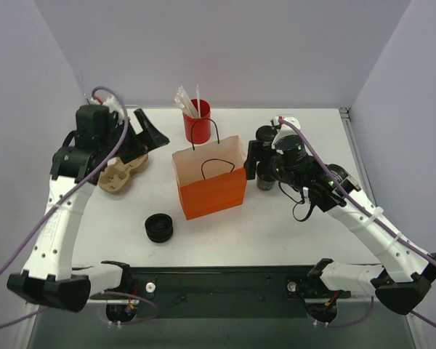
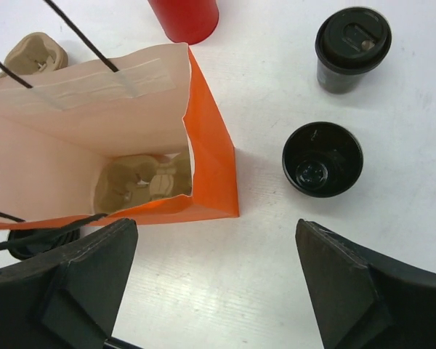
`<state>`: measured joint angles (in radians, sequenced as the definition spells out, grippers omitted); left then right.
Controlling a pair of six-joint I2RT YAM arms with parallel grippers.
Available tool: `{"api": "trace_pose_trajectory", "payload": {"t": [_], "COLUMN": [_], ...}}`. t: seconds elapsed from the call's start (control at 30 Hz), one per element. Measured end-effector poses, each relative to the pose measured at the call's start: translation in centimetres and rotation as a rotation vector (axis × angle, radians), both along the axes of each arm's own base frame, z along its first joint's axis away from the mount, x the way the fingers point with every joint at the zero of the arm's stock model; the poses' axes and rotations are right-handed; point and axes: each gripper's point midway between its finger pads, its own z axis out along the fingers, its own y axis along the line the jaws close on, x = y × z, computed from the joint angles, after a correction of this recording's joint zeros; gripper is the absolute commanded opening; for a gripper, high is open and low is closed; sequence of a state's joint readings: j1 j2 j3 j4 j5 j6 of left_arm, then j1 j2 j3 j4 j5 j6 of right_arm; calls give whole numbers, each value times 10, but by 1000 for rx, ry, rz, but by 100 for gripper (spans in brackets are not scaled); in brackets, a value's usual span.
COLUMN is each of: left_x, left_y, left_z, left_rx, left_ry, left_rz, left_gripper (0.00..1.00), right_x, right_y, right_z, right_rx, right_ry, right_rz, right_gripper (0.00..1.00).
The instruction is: Pack the takeout coffee
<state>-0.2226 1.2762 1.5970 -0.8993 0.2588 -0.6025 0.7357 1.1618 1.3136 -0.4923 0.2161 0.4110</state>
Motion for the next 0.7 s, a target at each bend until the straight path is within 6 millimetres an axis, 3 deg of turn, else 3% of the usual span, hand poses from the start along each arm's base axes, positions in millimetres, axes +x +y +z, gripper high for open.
{"api": "trace_pose_trajectory", "payload": {"t": [0.13, 0.23, 0.27, 0.37, 0.5, 0.6, 0.7], "left_x": [-27, -38, -38, -35, -42, -49, -52], "left_y": [28, 36, 33, 14, -34, -54, -51], "left_z": [-25, -35, -32, -21, -11, -28, -55], "left_rx": [-179, -242, -241, -180, -80, -15, 85], "left_ry": [22, 56, 59, 52, 45, 90, 166], "left_rz": [134, 187, 176, 123, 7, -15, 39], "left_gripper": [97, 92, 85, 80, 65, 62, 62], "right_x": [-7, -15, -17, -21, -21, -20, -21], "right_y": [-5, -10, -11, -19, -27, -29, -30], "right_z": [8, 12, 14, 18, 23, 29, 32], "right_rx": [-1, -1, 0, 0, -22, -28, -32], "right_ry": [-16, -21, -25, -32, -24, -30, -36], "right_rz": [22, 41, 44, 40, 29, 28, 33], "right_gripper": [100, 100, 100, 95, 90, 87, 85]}}
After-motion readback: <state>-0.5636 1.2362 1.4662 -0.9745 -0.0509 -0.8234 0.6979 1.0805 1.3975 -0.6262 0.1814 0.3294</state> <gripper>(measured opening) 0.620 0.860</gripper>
